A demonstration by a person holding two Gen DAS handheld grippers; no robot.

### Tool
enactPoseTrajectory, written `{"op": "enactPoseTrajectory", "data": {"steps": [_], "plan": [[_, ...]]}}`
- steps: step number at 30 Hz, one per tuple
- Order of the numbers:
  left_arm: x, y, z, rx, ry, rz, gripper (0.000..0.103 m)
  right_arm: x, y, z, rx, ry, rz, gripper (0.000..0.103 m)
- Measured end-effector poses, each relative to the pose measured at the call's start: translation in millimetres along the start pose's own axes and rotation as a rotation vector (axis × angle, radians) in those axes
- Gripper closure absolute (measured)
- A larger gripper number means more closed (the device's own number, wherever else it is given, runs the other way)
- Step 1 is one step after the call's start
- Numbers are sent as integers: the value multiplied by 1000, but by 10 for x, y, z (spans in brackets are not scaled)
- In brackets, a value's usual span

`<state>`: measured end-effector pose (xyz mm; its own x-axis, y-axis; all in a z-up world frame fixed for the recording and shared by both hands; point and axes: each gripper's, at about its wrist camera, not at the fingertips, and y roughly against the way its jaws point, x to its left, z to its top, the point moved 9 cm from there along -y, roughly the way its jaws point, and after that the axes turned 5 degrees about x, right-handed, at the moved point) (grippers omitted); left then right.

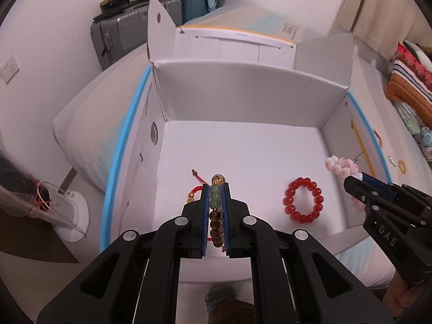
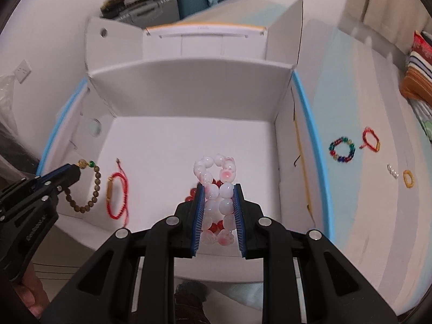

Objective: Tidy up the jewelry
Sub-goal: 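Carry both held bracelets over the open white box, then open both tools to drop the bracelets into the box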

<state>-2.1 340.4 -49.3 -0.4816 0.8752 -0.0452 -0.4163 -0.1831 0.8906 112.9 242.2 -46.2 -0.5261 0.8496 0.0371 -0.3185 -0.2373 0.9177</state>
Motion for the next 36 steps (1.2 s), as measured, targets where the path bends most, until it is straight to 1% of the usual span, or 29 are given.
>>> {"op": "enactPoseTrajectory", "data": {"steps": [3, 8, 14, 18, 20, 24, 26, 27, 28, 29, 30, 31, 32, 33, 35, 36], "plan": [[-8, -165, -12, 28, -3, 7, 95, -11, -143, -10, 28, 2, -15, 83], [-20, -364, -31, 63, -7, 14, 95, -19, -310, -22, 52, -2, -15, 83], [-41, -477, -36, 84, -9, 17, 95, -23, -413, -50, 68, -3, -7, 83], [-37, -486, -32, 82, 0, 21, 95, -26, -402, -41, 65, 3, -9, 83], [-39, -465, -23, 76, 2, 25, 94, -25, -366, -21, 54, 5, -6, 81], [-74, -396, -16, 65, 0, 29, 91, -35, -245, -9, 27, 0, 0, 78], [-70, -329, -15, 56, 6, 26, 80, -61, -165, 3, 7, -8, -1, 66], [-73, -297, -11, 50, 9, 26, 78, -79, -109, 12, -9, -13, -2, 63], [-76, -264, -6, 43, 12, 27, 73, -90, -74, 20, -20, -16, -3, 54], [-79, -230, -3, 36, 15, 28, 65, -124, -10, 33, -38, -21, -13, 44], [-88, -193, -2, 26, 17, 30, 61, -156, 44, 40, -54, -27, -22, 39], [-105, -156, 1, 19, 16, 28, 54, -197, 115, 45, -73, -34, -29, 34], [-126, -121, -1, 10, 14, 27, 48, -225, 155, 55, -81, -37, -31, 31], [-142, -94, 6, 4, 12, 29, 45, -259, 199, 61, -89, -41, -33, 29], [-197, -10, 9, -16, 4, 31, 32, -345, 304, 70, -109, -57, -47, 19], [-224, 31, 13, -26, 1, 31, 28, -390, 362, 69, -121, -66, -52, 17]]}}
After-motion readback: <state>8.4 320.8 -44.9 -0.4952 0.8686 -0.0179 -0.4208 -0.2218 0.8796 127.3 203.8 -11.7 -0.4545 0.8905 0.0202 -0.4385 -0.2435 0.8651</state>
